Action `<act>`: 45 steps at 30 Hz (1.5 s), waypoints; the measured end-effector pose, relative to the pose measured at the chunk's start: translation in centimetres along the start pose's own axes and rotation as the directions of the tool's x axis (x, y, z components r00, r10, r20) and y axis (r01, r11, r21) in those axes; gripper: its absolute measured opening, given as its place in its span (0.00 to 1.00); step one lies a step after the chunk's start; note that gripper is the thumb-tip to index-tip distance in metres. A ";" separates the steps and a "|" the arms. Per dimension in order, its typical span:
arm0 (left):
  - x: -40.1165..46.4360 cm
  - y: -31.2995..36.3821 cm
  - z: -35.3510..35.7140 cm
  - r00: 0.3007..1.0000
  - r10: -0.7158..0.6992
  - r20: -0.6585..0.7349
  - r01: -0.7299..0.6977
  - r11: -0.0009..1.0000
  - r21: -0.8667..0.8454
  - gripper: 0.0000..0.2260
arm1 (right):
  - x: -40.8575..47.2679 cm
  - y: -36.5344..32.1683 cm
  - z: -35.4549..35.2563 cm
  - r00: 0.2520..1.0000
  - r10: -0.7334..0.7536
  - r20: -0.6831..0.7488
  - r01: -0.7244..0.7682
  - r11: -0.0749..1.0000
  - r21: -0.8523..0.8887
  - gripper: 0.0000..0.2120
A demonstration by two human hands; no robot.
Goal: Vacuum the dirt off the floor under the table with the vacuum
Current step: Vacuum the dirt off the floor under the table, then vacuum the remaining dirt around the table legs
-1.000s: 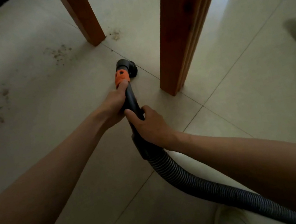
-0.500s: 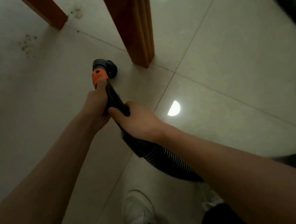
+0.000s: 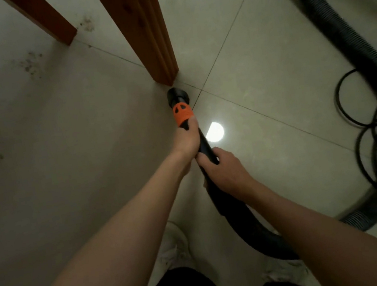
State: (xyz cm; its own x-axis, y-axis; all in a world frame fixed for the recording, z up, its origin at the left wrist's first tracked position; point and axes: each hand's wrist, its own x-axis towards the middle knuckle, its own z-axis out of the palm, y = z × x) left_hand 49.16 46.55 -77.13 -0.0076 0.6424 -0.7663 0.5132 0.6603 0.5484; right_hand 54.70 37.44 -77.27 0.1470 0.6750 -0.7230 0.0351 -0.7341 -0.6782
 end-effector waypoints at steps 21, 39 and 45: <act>-23.3 12.1 -2.1 0.976 -0.085 0.199 0.139 0.952 -0.274 0.21 | -20.9 -11.9 -11.8 0.999 0.035 -0.003 -0.035 0.992 -0.121 0.21; -48.0 38.9 -2.6 0.826 0.366 0.428 -0.199 0.901 -0.386 0.12 | -40.9 -34.8 -29.4 0.954 -0.205 -0.220 0.208 0.978 -0.011 0.24; -50.5 47.4 -5.8 0.787 0.518 0.336 -0.309 0.802 -0.511 0.13 | -42.5 -44.7 -32.1 0.895 -0.379 -0.234 0.366 0.925 -0.098 0.20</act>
State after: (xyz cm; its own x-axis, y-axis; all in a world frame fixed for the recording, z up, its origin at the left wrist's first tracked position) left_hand 68.88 47.63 -10.49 0.5485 0.7162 -0.4315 -0.0247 0.5297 0.8478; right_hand 78.63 39.13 -11.99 0.3493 0.8653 -0.3595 0.1827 -0.4392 -0.8796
